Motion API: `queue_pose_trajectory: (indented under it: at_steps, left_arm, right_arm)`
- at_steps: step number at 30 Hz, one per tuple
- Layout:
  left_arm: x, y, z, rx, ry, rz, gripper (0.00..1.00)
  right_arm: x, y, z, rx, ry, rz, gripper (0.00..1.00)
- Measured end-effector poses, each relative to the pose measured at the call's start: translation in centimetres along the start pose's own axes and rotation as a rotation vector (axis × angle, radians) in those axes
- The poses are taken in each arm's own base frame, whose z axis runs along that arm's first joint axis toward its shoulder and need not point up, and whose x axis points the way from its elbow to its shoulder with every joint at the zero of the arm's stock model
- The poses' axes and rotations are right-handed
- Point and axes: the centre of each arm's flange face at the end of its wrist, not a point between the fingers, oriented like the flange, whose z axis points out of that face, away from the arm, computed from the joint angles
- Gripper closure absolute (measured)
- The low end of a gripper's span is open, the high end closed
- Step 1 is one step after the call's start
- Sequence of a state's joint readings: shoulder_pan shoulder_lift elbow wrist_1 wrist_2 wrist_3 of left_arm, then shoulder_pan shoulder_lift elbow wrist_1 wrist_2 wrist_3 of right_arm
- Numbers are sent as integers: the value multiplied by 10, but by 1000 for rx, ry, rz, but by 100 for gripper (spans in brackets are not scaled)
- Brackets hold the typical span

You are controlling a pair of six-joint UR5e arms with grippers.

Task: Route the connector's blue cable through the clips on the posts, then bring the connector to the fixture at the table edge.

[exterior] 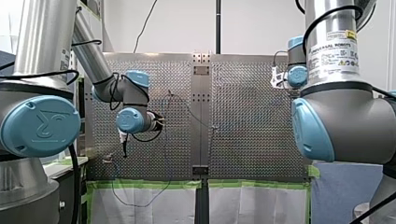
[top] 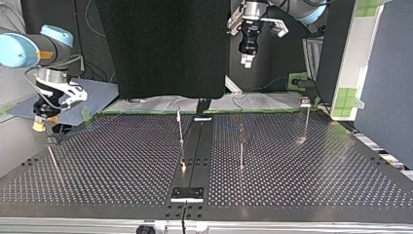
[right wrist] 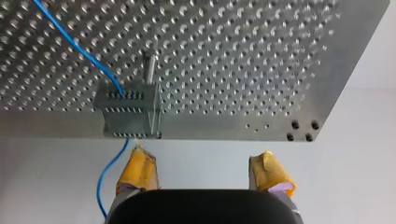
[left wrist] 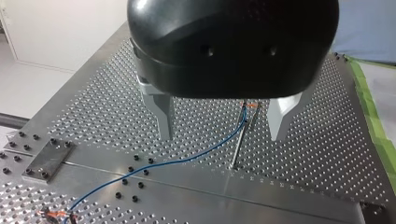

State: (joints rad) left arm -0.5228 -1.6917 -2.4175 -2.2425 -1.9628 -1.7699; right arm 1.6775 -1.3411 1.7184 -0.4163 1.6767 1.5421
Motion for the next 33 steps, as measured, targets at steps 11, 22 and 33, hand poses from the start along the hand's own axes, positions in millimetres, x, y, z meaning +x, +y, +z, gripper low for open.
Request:
queue_pose_trajectory:
  at_steps: [11,22,33]
  left_arm:
    - [0,0,1,3,-1,-26,0]
    - [-8,-4,10,7,-37,-47,0]
    - [-9,-2,11,-21,-45,-47,0]
  right_arm:
    - [-30,-41,-27,1,-24,-38,2]
    - [-78,-93,-37,19,-72,-137,2]
    - [-121,-141,-52,71,-93,-149,2]
